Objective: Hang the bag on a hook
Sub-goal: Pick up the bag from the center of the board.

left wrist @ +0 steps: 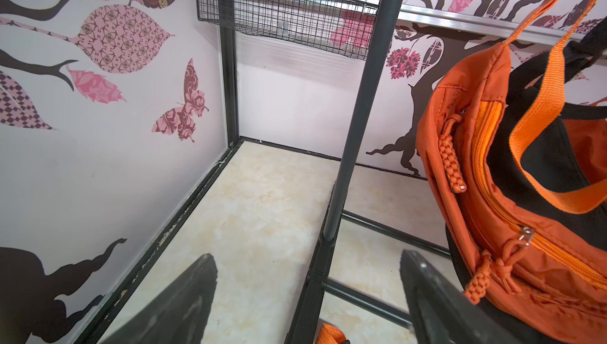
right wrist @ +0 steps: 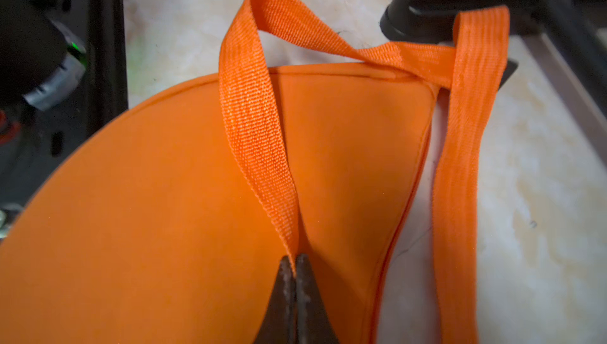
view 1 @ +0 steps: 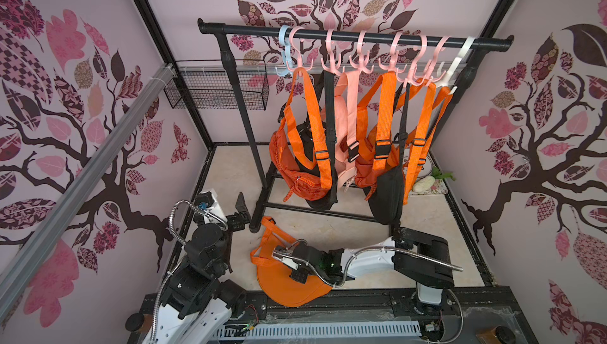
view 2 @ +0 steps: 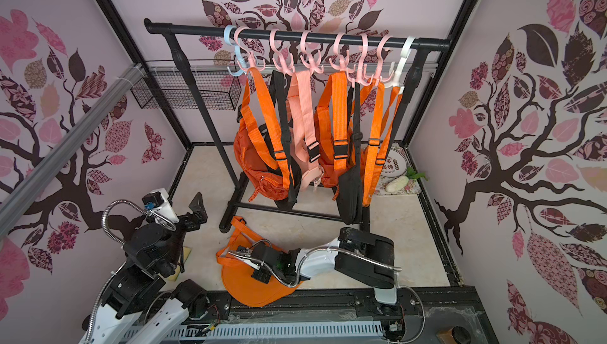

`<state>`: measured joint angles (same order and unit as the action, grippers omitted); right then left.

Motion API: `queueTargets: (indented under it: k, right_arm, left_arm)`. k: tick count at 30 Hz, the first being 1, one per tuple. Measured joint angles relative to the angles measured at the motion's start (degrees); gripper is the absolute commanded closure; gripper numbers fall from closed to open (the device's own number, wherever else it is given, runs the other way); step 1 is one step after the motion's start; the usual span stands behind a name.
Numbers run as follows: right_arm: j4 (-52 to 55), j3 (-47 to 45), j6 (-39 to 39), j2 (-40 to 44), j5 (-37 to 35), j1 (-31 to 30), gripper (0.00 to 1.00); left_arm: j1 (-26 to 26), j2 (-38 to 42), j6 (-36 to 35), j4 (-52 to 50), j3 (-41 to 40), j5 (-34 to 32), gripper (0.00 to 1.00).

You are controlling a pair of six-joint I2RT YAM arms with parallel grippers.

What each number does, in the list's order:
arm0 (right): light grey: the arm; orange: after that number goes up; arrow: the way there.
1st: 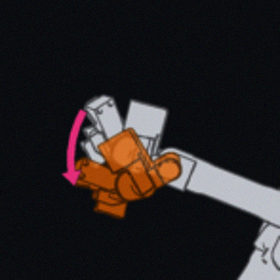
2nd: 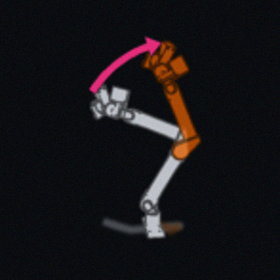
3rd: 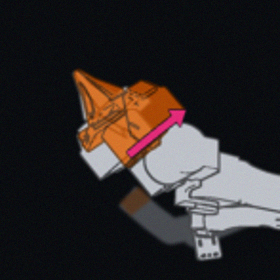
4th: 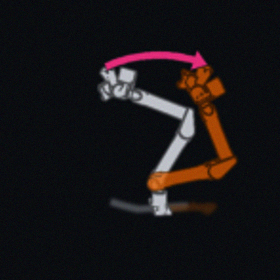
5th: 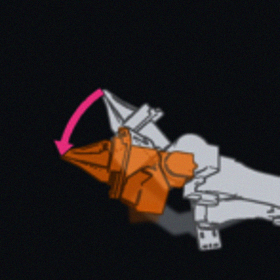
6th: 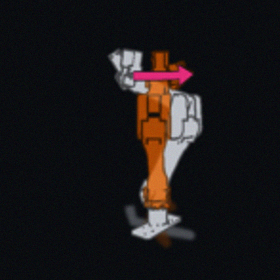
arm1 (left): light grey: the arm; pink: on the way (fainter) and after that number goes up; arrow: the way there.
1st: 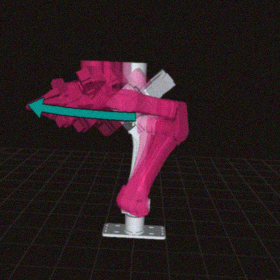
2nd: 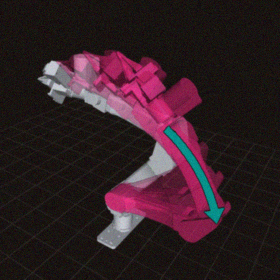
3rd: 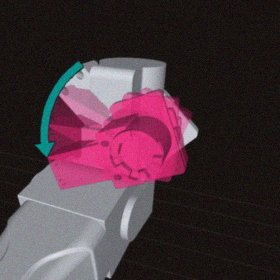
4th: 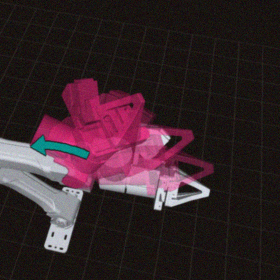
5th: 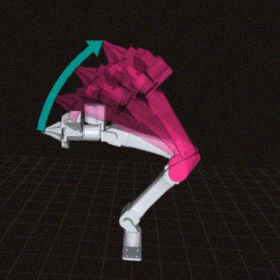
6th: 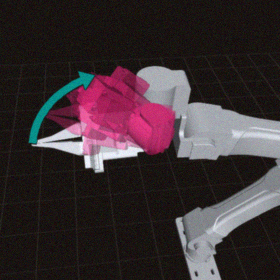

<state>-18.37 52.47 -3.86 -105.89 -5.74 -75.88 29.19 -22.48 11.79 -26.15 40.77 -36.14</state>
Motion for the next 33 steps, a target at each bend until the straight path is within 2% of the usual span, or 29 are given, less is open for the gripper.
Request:
queueTargets:
  k: [3, 8, 11, 16, 21, 27, 33]
  right_arm:
    - [4.2, 0.0, -1.5, 5.3, -0.7, 0.2, 1.00]
    - [8.9, 0.8, -3.8, 21.7, -1.9, 0.4, 1.00]
    - [11.8, 5.4, -4.9, 28.8, -2.0, 0.6, 1.00]
    - [16.9, 16.0, -6.1, 32.4, -2.0, 1.0, 1.00]
    - [24.0, 24.9, -6.9, 32.4, -0.8, 1.4, 1.00]
    - [29.0, 31.2, -8.2, 32.4, -0.5, 1.4, 1.00]
    - [31.6, 31.8, -9.0, 32.2, -0.5, 2.2, 1.00]
  left_arm:
    - [0.5, 0.0, -0.8, 0.0, -0.3, 2.4, 0.10]
    - [1.2, 0.9, -2.0, 0.0, -0.3, 8.1, 0.10]
    - [1.2, 1.9, -3.8, -0.4, 0.3, 16.4, 0.12]
    - [1.3, 4.5, -6.9, -0.7, 1.6, 34.2, 0.12]
    - [1.4, 5.3, -9.1, -1.1, 1.6, 44.7, 0.13]
    - [1.4, 4.7, -10.5, -2.3, 1.8, 49.0, 0.16]
    - [1.7, 5.5, -10.9, -6.8, 7.7, 46.6, 0.15]
